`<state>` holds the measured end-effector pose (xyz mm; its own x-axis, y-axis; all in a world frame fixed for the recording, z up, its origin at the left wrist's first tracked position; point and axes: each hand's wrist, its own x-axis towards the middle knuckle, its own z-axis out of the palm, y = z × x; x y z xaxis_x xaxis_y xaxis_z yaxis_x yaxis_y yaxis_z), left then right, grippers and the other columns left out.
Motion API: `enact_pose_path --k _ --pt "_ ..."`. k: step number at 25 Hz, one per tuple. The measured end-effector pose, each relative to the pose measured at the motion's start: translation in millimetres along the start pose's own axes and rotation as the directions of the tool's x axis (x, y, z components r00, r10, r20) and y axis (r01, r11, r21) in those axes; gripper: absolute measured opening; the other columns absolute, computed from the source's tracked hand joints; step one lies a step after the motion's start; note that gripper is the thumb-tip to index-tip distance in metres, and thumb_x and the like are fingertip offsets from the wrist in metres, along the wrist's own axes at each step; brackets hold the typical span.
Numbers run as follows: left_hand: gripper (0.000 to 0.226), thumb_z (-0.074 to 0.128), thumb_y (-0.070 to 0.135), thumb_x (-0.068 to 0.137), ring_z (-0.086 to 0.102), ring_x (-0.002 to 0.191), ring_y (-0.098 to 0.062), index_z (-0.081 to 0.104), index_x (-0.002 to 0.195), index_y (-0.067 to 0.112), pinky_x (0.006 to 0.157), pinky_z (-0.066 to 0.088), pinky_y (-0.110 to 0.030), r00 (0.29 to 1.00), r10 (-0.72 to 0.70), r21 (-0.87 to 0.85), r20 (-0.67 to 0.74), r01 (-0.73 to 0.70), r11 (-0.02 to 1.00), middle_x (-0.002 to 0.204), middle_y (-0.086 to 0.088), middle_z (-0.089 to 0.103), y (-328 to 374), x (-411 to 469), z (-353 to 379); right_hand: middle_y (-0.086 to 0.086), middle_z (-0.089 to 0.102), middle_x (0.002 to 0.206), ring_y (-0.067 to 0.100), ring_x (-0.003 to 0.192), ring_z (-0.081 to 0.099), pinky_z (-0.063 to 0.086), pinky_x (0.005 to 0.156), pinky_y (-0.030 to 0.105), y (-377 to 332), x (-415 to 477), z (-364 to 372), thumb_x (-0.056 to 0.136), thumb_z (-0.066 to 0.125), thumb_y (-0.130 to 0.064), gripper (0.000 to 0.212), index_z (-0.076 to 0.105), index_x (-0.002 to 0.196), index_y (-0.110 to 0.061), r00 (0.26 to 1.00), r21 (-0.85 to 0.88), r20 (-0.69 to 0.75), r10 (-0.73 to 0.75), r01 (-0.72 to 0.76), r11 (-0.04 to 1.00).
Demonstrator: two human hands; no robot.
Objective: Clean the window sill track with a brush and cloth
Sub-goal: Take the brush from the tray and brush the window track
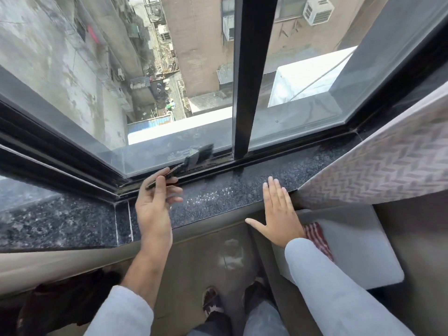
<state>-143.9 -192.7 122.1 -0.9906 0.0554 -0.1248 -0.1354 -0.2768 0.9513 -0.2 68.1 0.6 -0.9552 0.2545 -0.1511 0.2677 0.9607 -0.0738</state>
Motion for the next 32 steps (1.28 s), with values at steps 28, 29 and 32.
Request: enact_pose_path --k 28,29,32 --pt "0.019 0.067 0.024 0.097 0.070 0.095 -0.028 0.074 0.112 0.014 0.077 0.061 -0.043 0.667 -0.202 0.678 0.717 -0.735 -0.017 0.105 -0.004 0.070 -128.4 61.6 200.6 0.019 -0.015 0.177 0.033 0.165 -0.014 0.004 0.136 0.050 29.1 0.5 -12.0 0.095 0.029 -0.084 0.112 -0.008 0.166 -0.005 0.993 0.070 0.106 -0.055 0.048 0.996" --pt "0.021 0.068 0.025 0.096 0.070 0.098 -0.027 0.074 0.114 0.015 0.078 0.061 -0.043 0.689 -0.186 0.700 0.701 -0.714 -0.009 0.108 -0.003 0.071 -126.7 59.0 196.7 0.019 -0.013 0.177 0.032 0.165 -0.012 0.006 0.136 0.050 30.3 -0.4 -12.9 0.095 0.029 -0.084 0.112 -0.006 0.167 -0.005 0.994 0.080 0.096 -0.061 0.053 0.995" --pt "0.025 0.071 0.025 0.094 0.070 0.104 -0.025 0.074 0.117 0.017 0.086 0.059 -0.040 0.755 -0.102 0.760 0.648 -0.634 0.142 0.115 -0.001 0.074 -119.3 41.0 172.6 0.018 -0.002 0.178 0.031 0.166 -0.002 0.014 0.136 0.050 44.8 -24.1 -8.6 0.095 0.034 -0.082 0.111 0.003 0.167 -0.004 0.995 0.107 0.054 -0.084 0.078 0.991"
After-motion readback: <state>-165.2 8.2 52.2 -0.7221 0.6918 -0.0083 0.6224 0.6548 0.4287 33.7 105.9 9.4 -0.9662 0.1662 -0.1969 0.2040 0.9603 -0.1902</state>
